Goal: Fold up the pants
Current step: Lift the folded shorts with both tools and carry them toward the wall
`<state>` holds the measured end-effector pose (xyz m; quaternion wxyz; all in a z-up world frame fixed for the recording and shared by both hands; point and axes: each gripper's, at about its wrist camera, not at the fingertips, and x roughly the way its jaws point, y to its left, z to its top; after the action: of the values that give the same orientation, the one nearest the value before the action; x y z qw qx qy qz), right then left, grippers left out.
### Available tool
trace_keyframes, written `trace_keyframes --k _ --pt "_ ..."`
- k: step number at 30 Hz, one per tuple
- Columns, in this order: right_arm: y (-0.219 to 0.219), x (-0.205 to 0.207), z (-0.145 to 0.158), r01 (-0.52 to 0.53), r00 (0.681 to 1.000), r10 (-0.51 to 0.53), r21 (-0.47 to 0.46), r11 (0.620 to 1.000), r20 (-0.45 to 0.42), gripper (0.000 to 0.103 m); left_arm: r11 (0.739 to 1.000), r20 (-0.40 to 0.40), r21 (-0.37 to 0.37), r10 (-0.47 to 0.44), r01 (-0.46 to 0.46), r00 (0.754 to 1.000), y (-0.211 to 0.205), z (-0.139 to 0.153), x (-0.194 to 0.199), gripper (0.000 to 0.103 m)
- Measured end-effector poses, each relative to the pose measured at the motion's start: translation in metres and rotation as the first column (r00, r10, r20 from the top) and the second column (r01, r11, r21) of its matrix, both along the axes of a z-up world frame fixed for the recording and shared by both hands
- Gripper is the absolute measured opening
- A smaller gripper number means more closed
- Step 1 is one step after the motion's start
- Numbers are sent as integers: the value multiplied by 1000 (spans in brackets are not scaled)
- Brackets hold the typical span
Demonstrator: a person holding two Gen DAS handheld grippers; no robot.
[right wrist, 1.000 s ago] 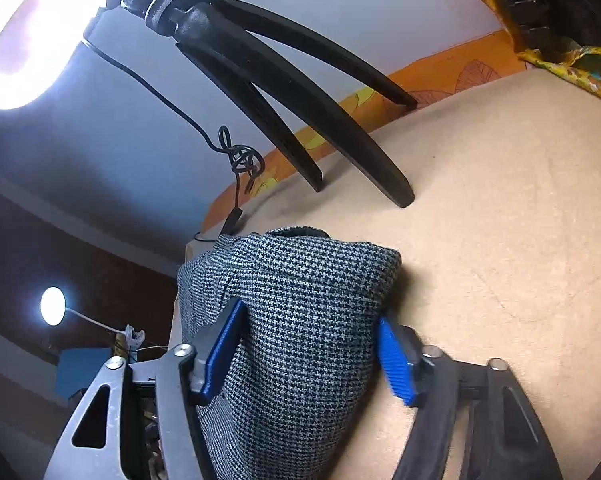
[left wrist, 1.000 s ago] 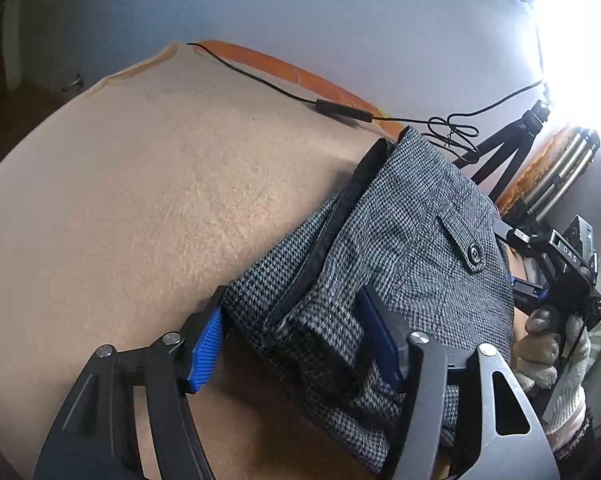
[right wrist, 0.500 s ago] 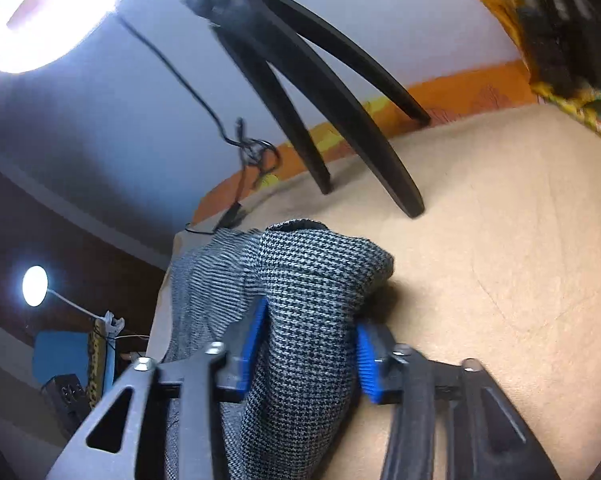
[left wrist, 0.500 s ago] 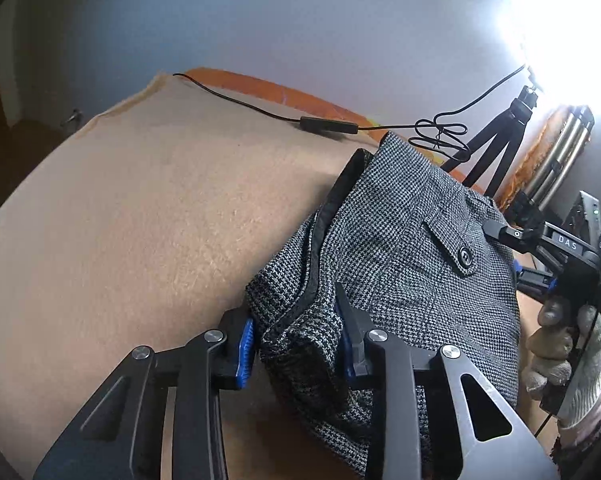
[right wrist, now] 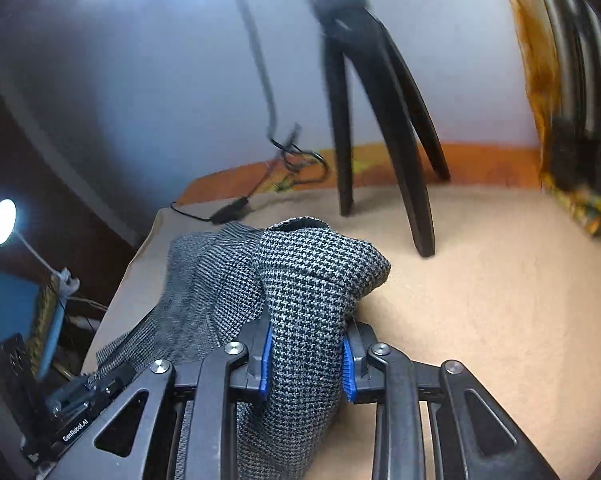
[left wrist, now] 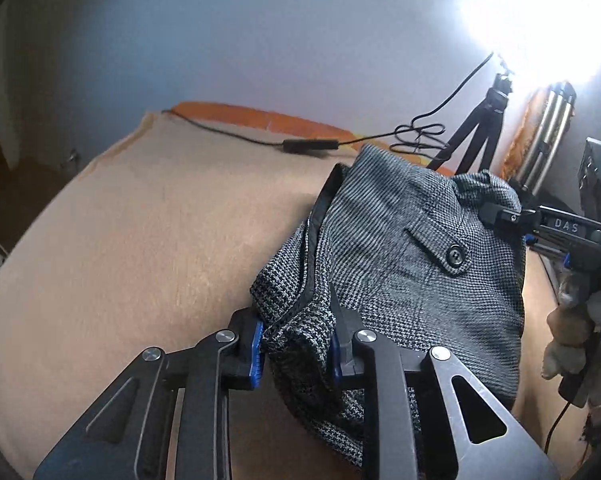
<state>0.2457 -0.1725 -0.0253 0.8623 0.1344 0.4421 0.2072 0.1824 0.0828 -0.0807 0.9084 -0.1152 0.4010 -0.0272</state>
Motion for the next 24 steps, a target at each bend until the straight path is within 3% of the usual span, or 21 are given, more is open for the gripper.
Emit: trace_keyframes --k 8,24 --pt "17 -24 44 -60 992 67 -70 996 106 23 1000 40 1 -24 24 999 -6 19 -16 20" --pt "-11 -68 98 -65 979 86 -120 991 185 22 992 124 -7 -127 128 984 -52 64 -55 19"
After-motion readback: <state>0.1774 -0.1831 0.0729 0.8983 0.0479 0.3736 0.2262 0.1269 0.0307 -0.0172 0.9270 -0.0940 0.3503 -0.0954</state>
